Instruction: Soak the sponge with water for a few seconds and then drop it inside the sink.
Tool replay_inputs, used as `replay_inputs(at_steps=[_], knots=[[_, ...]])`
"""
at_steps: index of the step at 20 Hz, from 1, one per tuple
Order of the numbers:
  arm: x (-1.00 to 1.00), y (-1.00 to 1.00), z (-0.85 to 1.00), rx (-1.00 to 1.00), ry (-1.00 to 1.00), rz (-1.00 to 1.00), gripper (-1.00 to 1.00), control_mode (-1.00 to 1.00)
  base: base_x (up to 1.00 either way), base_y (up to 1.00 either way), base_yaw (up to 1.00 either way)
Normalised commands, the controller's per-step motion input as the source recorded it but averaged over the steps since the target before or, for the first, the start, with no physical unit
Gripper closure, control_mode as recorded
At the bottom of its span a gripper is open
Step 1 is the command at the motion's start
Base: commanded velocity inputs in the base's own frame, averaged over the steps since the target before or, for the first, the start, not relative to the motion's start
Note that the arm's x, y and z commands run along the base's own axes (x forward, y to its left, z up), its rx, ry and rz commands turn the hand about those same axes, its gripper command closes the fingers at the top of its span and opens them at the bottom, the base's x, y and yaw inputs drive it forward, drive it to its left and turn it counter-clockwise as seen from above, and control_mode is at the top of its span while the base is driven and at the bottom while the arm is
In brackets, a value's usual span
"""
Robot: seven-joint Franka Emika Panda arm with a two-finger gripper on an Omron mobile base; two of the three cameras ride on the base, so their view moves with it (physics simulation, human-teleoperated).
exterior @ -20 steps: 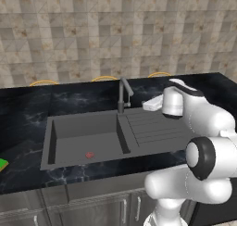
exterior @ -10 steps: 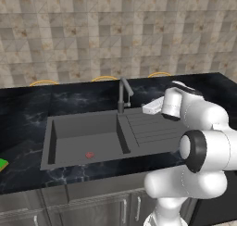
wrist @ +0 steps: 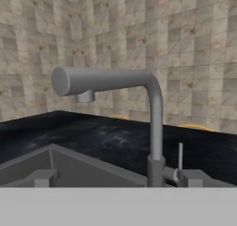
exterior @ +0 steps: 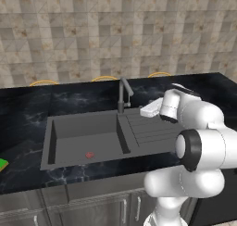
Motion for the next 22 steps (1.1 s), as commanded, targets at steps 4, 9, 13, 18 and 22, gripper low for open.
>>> replay_inputs(at_steps=[4, 9, 13, 18, 22], knots=[[0.03, 0.02, 0.01, 0.0, 0.02, 0.03, -1.0, -1.0, 0.0, 0.0, 0.0], [0.13, 0.0, 0.0, 0.0, 0.01, 0.02, -1.0, -1.0, 0.0, 0.0, 0.0], [0.16, 0.0, 0.0, 0.0, 0.0, 0.0, -1.0, -1.0, 0.0, 0.0, 0.0], [0.13, 0.0, 0.0, 0.0, 0.01, 0.0, -1.0, -1.0, 0.0, 0.0, 0.0], [0.18, 0.0, 0.0, 0.0, 0.0, 0.0, -1.0, -1.0, 0.0, 0.0, 0.0]])
